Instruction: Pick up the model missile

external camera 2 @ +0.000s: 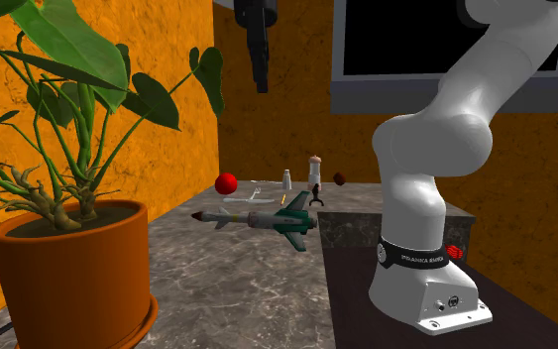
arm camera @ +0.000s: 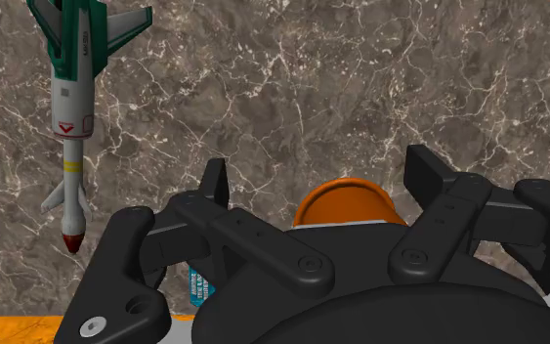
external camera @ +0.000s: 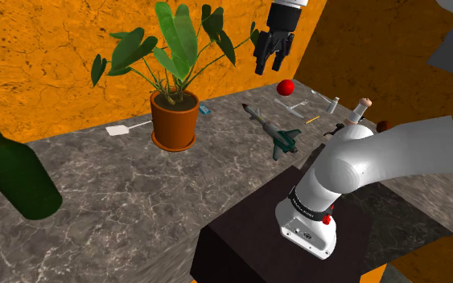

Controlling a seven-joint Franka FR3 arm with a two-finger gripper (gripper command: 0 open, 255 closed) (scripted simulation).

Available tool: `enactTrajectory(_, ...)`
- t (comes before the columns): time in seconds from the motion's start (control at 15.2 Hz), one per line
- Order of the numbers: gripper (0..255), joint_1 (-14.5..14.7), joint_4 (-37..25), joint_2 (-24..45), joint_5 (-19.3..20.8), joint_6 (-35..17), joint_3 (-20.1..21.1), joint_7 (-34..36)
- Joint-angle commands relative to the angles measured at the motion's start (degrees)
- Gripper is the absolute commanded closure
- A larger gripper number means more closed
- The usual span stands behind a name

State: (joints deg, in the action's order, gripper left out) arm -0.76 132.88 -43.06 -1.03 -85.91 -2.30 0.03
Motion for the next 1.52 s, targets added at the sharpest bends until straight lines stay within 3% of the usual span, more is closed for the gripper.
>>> enactTrajectory(0.0, 0, 0.0, 0.0, 0.0, 0.0, 0.0, 0.0, 0.0)
enactTrajectory(0.73, 0, -4.9, 11.5, 5.0, 6.8, -17.1, -9.4, -7.9)
enactTrajectory(1.45, 0, -8.7, 14.6, 20.4, 10.4, -36.5, -20.2, -16.4)
